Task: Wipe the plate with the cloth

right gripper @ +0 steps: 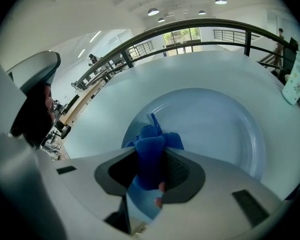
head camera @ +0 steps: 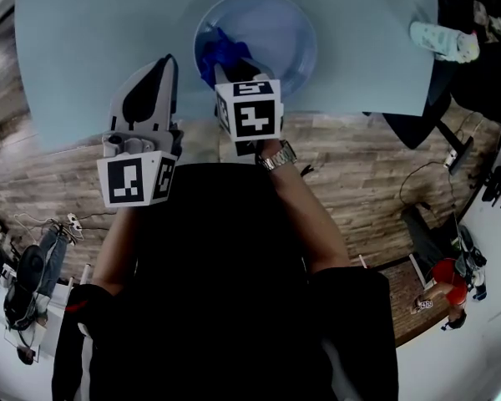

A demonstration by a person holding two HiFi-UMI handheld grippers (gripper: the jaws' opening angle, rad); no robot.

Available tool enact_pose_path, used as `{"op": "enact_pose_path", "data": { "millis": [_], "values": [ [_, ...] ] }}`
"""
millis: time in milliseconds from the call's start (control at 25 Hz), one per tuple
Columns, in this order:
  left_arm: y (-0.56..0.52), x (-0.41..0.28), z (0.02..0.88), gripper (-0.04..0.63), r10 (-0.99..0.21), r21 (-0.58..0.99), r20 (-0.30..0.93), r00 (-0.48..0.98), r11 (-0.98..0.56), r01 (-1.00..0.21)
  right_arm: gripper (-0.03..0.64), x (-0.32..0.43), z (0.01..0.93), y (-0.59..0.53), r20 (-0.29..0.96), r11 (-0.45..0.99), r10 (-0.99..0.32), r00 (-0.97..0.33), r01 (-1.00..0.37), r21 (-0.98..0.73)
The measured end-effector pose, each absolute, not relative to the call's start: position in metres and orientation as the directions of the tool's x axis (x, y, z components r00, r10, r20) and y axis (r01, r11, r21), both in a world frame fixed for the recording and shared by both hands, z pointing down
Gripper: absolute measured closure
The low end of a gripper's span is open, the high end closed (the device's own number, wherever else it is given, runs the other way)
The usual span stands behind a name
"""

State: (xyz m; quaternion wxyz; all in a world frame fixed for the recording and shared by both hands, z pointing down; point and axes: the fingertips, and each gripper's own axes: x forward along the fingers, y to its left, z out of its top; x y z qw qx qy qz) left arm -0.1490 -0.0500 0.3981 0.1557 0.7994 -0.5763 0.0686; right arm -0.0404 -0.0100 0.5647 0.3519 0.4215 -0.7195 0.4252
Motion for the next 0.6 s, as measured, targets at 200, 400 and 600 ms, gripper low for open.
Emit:
{"op": "enact_pose_path", "data": {
  "millis": [200, 400, 600],
  "values": [
    [-0.047, -0.147, 0.397, 0.594, -0.896, 0.171, 0.282, 0.343, -0.305, -0.937, 0.499, -0.035, 0.566, 0.002, 0.872, 0.263, -0.306, -0.382, -0.914, -0.309],
    [-0.045, -0.142, 0.396, 0.594, -0.889, 0.174, 0.278, 0.364, -0.326, -0.929, 0.499, -0.027, 0.567, 0.013, 0.878, 0.243, -0.304, -0.369, -0.922, -0.303],
    [-0.045, -0.136, 0.395, 0.594, -0.88, 0.173, 0.277, 0.387, -0.35, -0.921, 0.499, -0.02, 0.567, 0.022, 0.883, 0.218, -0.304, -0.357, -0.929, -0.3]
  ]
}}
